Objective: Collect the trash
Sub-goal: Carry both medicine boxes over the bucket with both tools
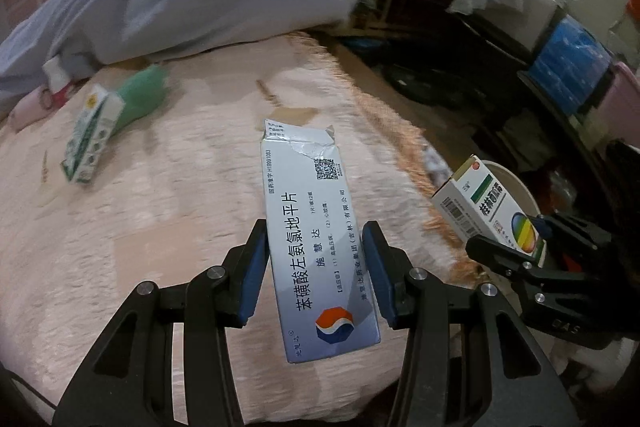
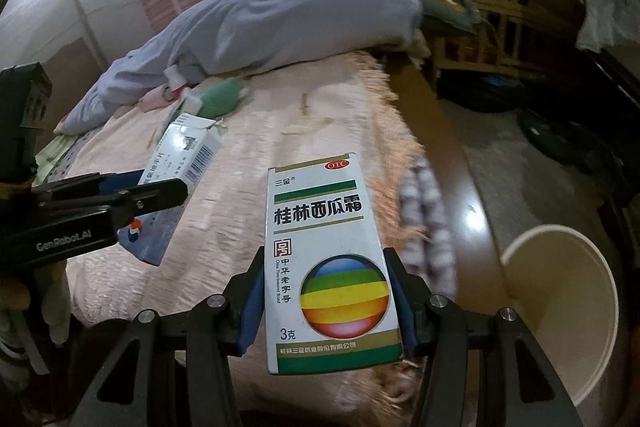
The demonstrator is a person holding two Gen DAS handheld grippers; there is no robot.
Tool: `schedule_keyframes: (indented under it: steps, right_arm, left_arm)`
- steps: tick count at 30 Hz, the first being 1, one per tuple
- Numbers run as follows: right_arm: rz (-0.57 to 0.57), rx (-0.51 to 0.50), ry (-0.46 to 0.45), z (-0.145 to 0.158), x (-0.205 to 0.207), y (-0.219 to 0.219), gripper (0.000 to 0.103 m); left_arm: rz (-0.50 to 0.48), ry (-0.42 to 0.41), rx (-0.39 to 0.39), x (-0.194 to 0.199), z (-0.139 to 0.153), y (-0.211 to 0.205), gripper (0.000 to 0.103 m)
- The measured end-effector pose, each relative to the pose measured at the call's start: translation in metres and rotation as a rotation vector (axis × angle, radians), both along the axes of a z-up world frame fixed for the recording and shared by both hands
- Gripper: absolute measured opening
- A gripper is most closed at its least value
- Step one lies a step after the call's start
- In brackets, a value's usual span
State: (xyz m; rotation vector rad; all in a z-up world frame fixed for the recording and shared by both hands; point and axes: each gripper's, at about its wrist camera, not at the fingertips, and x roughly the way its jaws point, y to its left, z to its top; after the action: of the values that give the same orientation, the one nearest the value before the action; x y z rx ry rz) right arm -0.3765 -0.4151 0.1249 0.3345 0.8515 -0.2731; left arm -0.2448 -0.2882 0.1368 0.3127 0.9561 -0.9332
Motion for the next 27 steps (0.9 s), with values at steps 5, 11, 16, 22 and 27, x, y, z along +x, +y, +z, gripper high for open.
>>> schedule_keyframes:
  steps: [5,11,16,22,27]
  right_arm:
    - [-0.058,0.005,0.002,0.000,-0.023,-0.021,0.052]
    - [-0.132,0.012,0.001,-0.002,-0.054,-0.049,0.052]
    - [-0.185,0.018,0.005,-0.005,-0.077,-0.069,0.052]
    - [-0.243,0.023,0.009,-0.009,-0.102,-0.089,0.052]
    - [-0.285,0.023,0.028,-0.015,-0.119,-0.104,0.052]
  left_arm:
    - [-0.057,0.033,-0.002,-0.017,0.000,-0.028,0.045]
    - [-0.148,0.030,-0.004,-0.048,0.003,-0.065,0.045]
    - [-0.205,0.041,-0.001,-0.070,0.002,-0.095,0.045]
    - [-0.247,0.068,0.001,-0.087,-0.003,-0.121,0.045]
    - [-0.282,0.102,-0.006,-0.098,-0.006,-0.141,0.045]
